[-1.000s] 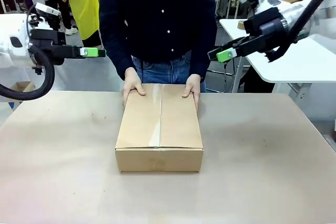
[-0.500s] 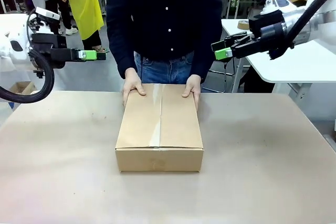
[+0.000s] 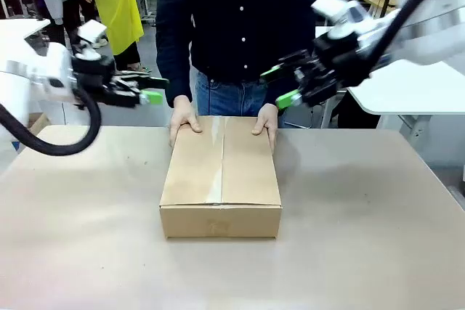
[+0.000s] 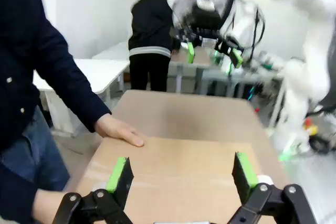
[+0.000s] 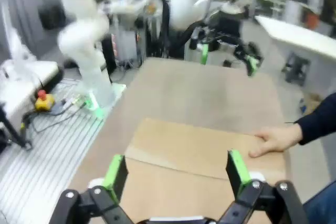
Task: Pack the gift set into the box.
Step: Press and hold the closed box until the human finishes sealing it.
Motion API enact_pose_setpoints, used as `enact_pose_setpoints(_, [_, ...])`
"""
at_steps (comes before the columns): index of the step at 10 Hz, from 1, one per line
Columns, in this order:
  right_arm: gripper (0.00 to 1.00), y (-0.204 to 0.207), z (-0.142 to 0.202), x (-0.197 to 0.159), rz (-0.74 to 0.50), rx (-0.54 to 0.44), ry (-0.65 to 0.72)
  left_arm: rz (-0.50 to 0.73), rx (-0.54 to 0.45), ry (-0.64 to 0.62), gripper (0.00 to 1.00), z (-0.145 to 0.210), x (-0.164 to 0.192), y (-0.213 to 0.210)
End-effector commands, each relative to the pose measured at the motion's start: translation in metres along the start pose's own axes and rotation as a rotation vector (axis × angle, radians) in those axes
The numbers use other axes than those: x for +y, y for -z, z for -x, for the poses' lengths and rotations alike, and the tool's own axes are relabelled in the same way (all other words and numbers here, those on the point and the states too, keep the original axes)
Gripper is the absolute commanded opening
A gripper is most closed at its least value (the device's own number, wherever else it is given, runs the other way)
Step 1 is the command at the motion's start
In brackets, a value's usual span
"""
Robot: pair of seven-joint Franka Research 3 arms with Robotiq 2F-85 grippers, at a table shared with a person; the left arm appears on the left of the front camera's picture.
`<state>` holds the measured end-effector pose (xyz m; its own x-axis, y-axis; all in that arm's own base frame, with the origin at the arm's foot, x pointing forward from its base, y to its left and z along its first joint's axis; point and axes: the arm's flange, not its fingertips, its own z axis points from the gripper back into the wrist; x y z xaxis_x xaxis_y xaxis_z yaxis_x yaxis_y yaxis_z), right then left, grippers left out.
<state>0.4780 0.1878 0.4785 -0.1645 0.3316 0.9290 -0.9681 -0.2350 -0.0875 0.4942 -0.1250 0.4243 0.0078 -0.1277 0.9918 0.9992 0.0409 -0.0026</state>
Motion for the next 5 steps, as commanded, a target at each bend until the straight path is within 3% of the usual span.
enact_pose_setpoints(1, [1.0,0.04,0.046,-0.032,0.037,-0.01,-0.366,-0.037,0.05,0.344,1.0,0.026,-0.001,0.031])
enact_pose_setpoints(3, [1.0,0.052,0.088,-0.025,0.11,-0.11,-0.22,0.023,0.089,0.36,1.0,0.053,-0.005,0.044])
enact_pose_setpoints(5, [1.0,0.039,0.106,0.0,0.313,-0.073,-0.067,0.01,0.012,0.41,1.0,0.065,-0.01,0.038])
